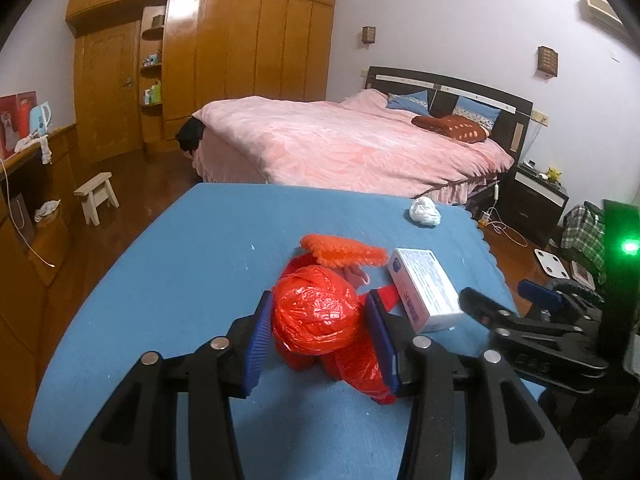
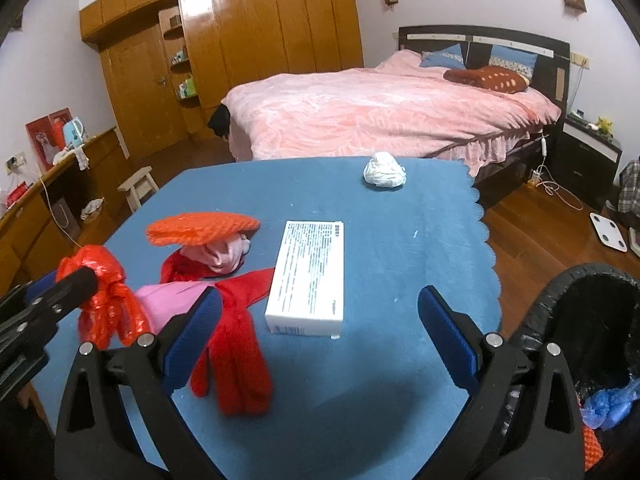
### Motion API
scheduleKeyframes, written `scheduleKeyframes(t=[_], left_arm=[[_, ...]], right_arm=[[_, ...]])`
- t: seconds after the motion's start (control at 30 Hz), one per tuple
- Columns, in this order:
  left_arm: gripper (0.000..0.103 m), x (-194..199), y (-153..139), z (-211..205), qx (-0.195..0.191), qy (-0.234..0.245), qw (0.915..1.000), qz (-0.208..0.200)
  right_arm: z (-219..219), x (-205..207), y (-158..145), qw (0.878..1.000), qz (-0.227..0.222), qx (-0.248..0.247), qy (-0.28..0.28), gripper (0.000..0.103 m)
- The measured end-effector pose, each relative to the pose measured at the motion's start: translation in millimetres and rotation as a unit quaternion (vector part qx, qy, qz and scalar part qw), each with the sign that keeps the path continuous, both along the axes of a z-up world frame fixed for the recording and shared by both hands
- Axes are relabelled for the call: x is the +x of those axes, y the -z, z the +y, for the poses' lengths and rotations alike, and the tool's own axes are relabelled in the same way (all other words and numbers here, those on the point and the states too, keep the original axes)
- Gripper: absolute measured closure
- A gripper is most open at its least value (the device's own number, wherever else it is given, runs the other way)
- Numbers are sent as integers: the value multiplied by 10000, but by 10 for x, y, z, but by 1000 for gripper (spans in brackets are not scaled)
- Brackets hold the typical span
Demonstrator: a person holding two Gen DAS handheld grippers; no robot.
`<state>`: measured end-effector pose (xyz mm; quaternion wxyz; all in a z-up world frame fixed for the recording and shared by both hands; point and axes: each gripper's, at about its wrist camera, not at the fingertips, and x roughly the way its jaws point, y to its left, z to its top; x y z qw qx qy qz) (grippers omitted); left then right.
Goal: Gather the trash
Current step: 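Lift the red plastic bag with the left tool while the right tool grasps the white box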
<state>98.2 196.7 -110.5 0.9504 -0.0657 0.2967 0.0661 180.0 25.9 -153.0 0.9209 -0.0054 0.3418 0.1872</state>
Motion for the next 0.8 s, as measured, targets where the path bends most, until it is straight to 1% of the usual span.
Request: scheduleKeyframes(t=[0.1,0.2,0.23,0.37,0.53,0.67,0.8], left_arm=[[57,37,6,17,38,-14,10000,-21],[57,43,23,49,18,-44,10000,-15],[57,45,30,57,16,-52,10000,-12],[57,84,73,90,-15,-81,10000,23],[57,126,118,119,-50,-79,9999,62],[57,139,126,117,-51,-56,10000,61],[57,162,152,140,-78,-56,9999,96]], right_arm=[[86,114,82,9999,135,-87,13,11],[152,219,180,9994,308,-177,29,18],[168,247,209,9991,360,-198,36,19],[230,334,300,9982,510,-316,-2,20],[240,376,402,9967,666,-454,0,25],[138,357,434,9963,757,-370,156,26],[168,370,431,9966,735,-354,88,26]])
